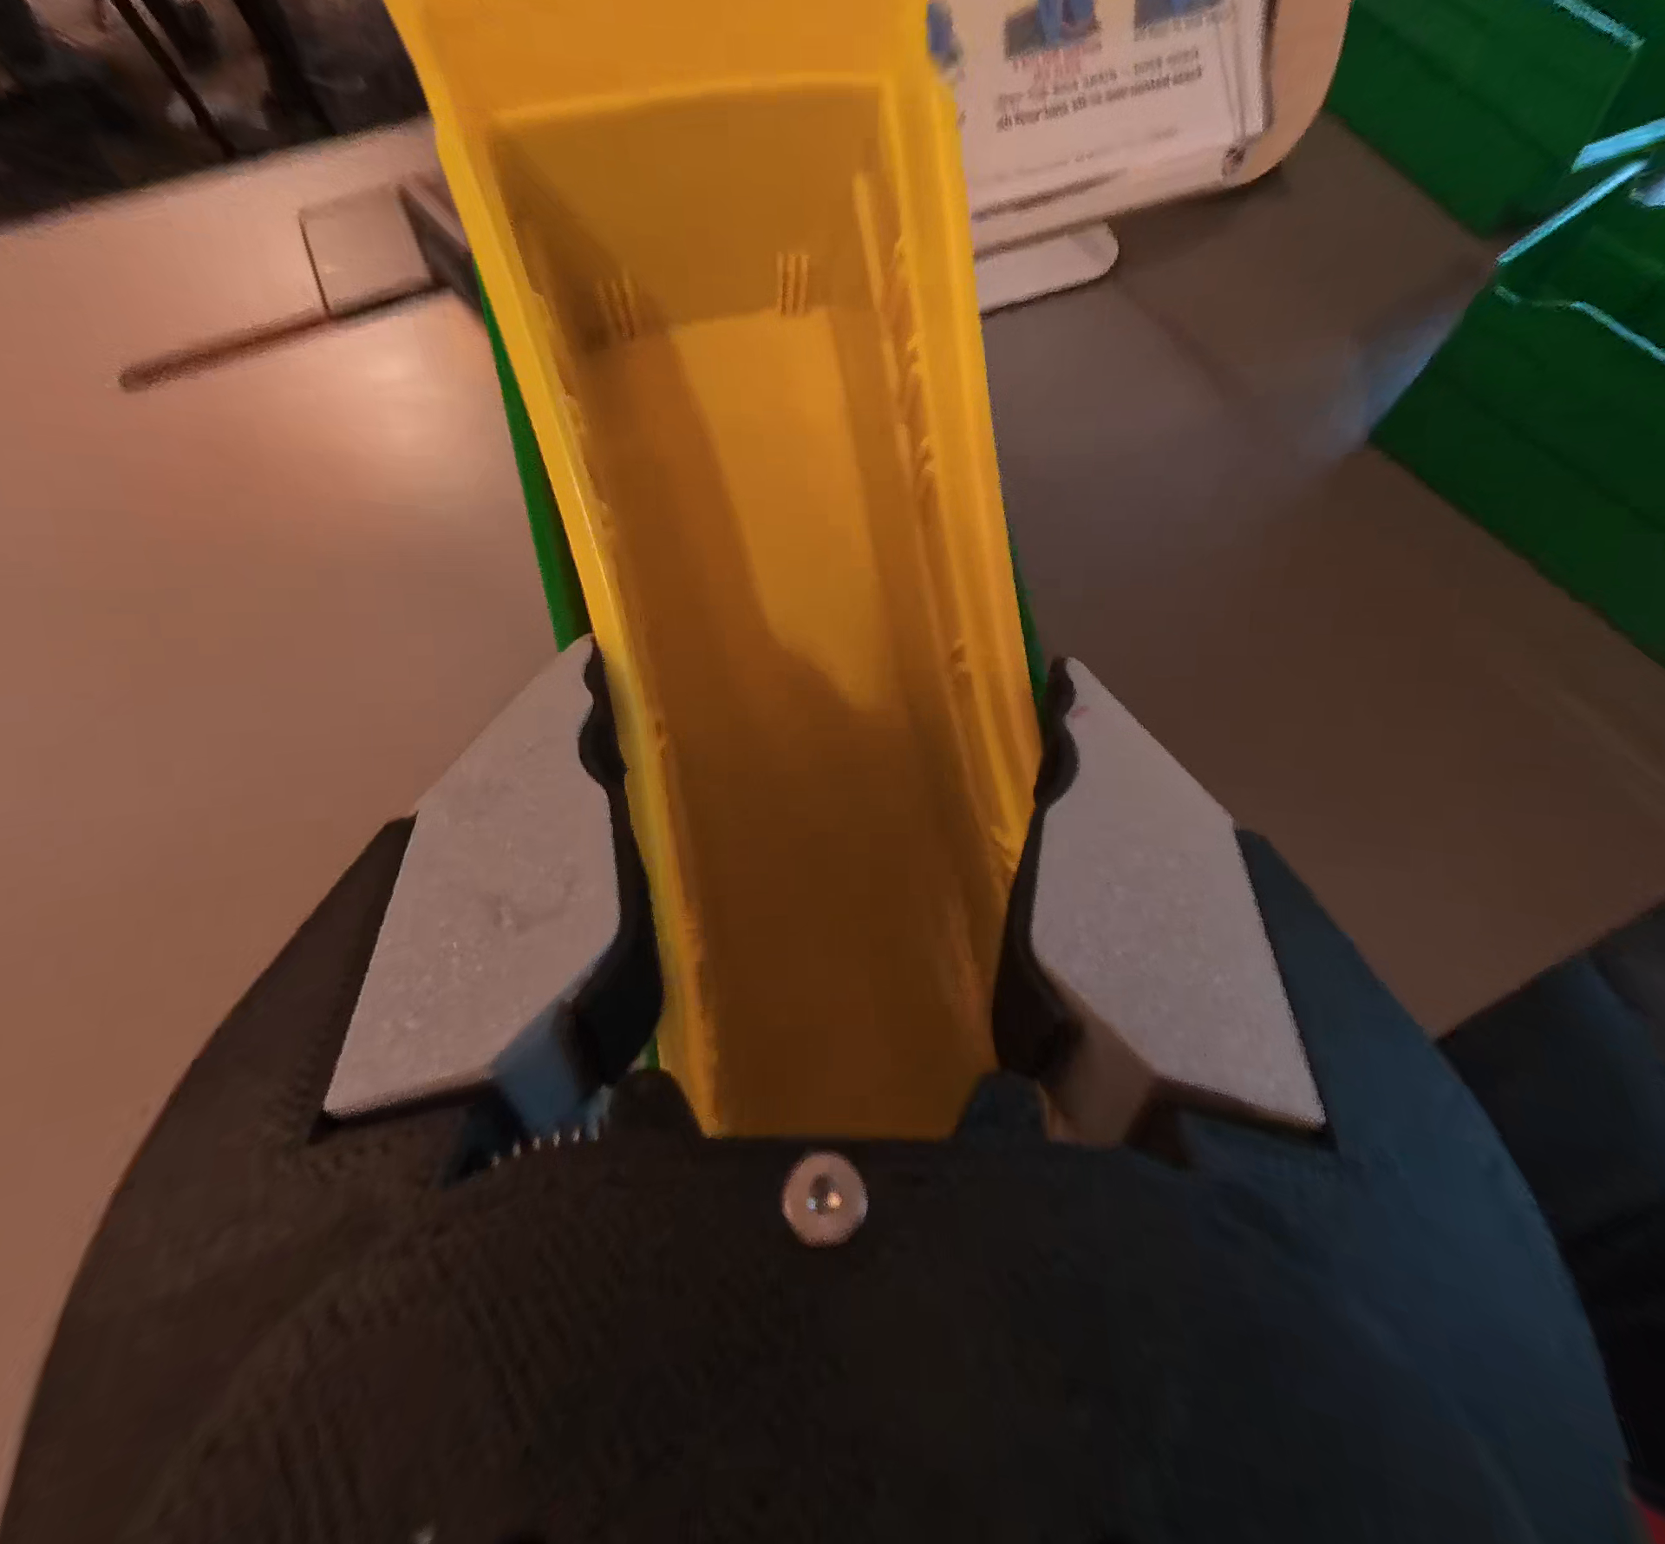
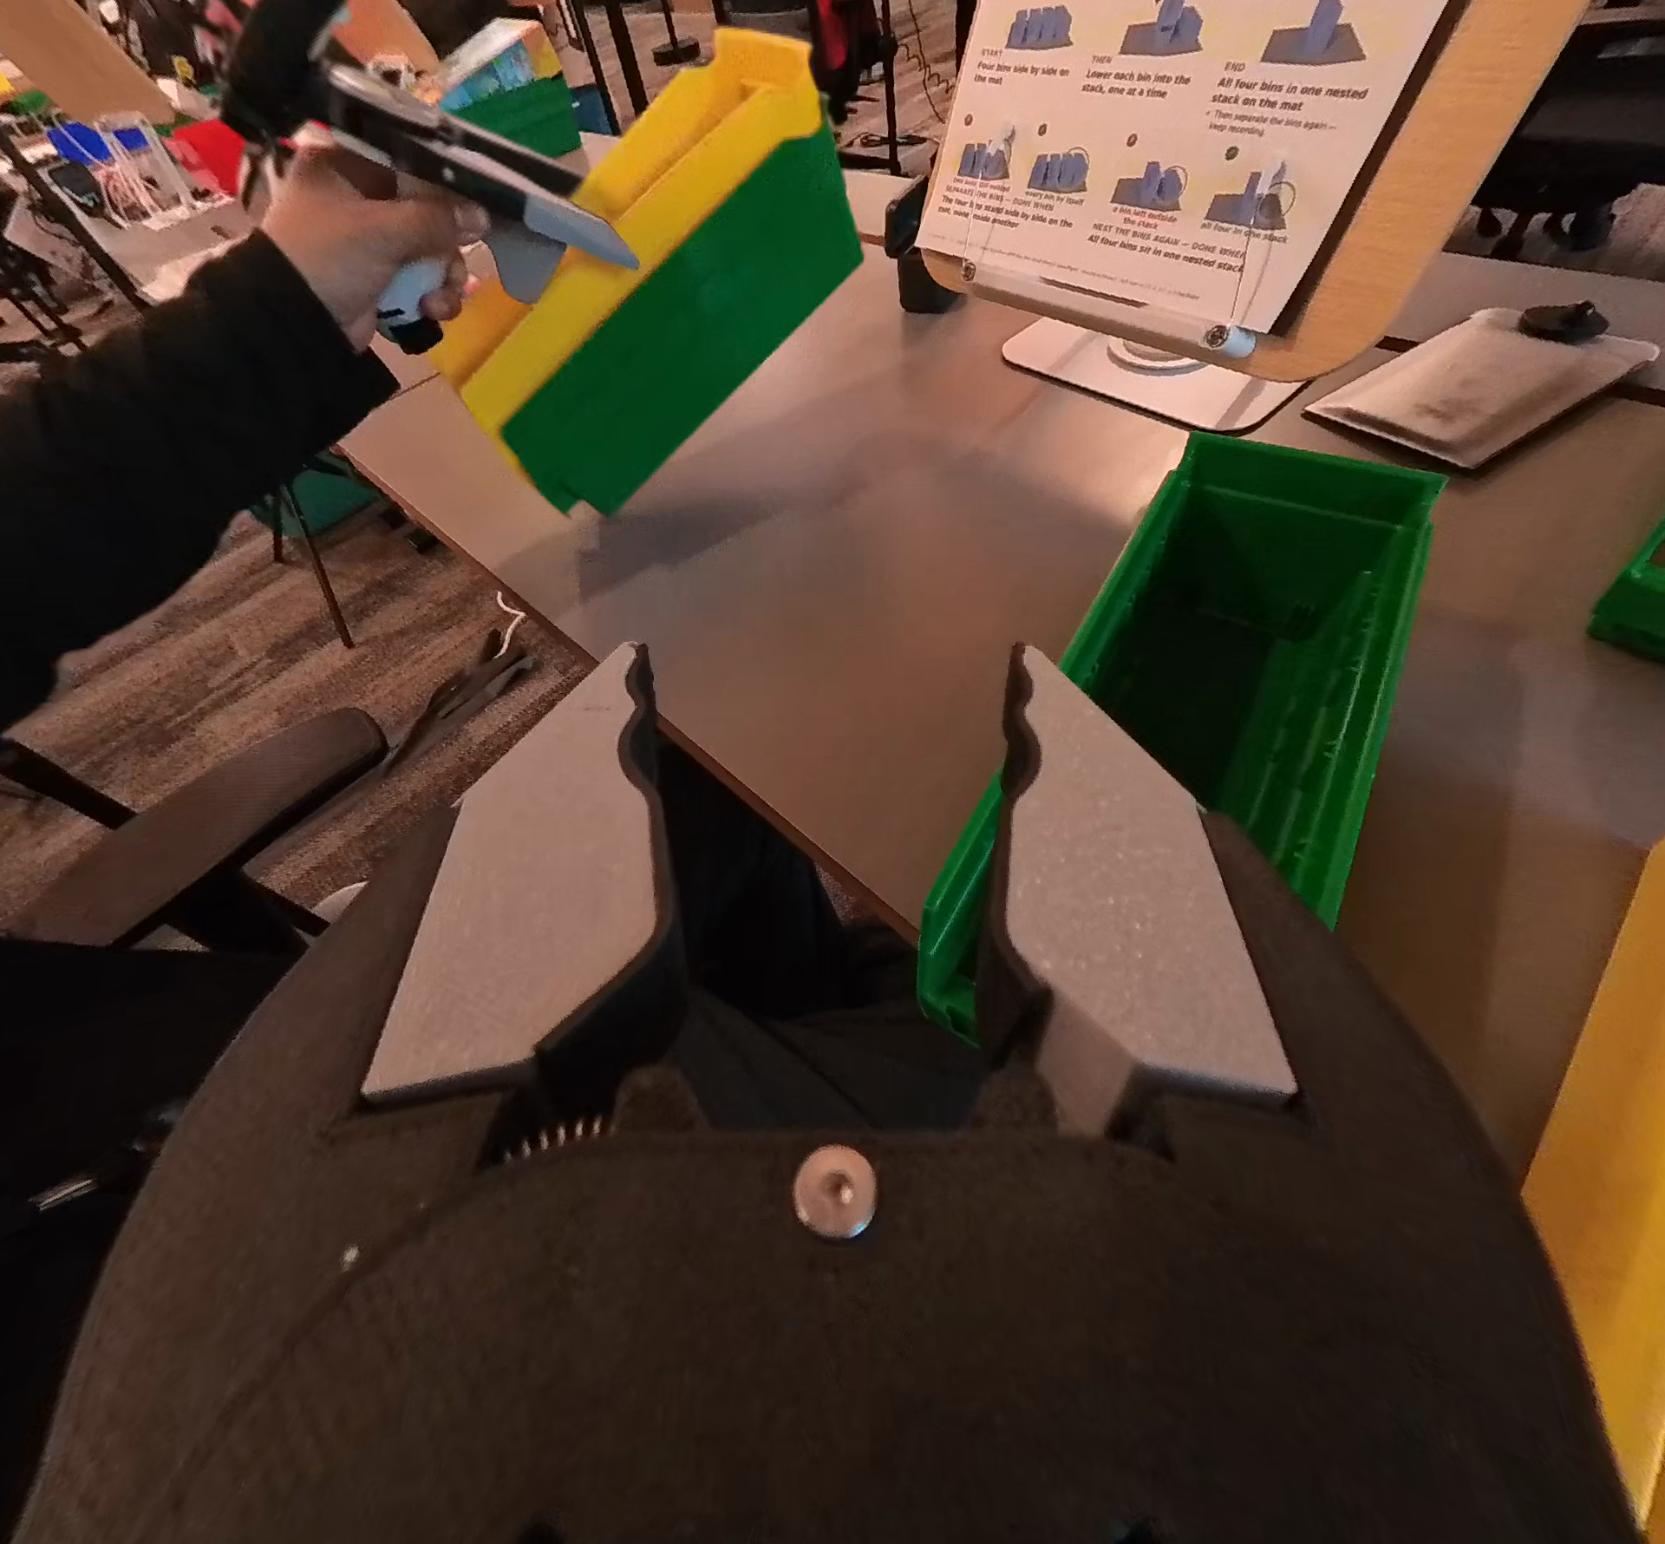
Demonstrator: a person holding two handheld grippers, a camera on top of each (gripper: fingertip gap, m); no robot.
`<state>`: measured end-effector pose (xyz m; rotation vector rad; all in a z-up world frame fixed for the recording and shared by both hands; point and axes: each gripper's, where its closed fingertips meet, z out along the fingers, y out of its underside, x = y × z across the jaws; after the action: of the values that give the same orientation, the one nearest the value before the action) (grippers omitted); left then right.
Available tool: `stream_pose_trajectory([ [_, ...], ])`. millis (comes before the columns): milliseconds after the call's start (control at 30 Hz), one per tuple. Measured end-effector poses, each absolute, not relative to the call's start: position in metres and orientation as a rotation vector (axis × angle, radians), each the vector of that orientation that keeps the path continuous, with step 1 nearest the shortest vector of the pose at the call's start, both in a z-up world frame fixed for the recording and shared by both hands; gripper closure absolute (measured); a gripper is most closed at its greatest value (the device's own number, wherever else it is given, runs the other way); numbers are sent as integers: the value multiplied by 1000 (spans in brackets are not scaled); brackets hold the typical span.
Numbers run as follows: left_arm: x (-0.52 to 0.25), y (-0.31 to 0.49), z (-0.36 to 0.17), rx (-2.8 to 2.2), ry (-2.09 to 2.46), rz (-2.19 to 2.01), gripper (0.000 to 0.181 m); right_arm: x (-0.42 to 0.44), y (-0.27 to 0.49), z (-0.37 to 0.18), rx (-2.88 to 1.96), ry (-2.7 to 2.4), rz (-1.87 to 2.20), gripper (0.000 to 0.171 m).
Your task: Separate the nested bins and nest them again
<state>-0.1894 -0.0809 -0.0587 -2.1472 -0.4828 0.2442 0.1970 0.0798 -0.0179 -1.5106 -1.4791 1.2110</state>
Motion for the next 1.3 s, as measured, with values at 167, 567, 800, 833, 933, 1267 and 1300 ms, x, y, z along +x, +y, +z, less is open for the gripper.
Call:
stream_pose_trajectory([
  [167,-184,-89,-39,-2074,-498,148,91,198,79,-17,-1502,-1484,1197,96],
  [567,-169,-94,-71,-2219,-457,171,97,181,59,-32,-1502,-1579,1164,96],
  [800,-162,-97,-105,-2362,-412,95,102,174,49,-42,-1527,-1638,1160,98],
  [833,-159,-97,-108,-2368,-396,93,103,174,49,-44,-1525,-1648,1142,98],
  [933,-158,-97,-108,-2358,-390,76,104,173,50,-44,-1520,-1648,1126,98],
  [1267,-162,-96,-97,-2248,-446,1,107,166,43,-55,-1544,-1697,1127,99],
  [1300,-157,-97,-98,-2277,-411,28,105,166,42,-56,-1543,-1702,1118,99],
])
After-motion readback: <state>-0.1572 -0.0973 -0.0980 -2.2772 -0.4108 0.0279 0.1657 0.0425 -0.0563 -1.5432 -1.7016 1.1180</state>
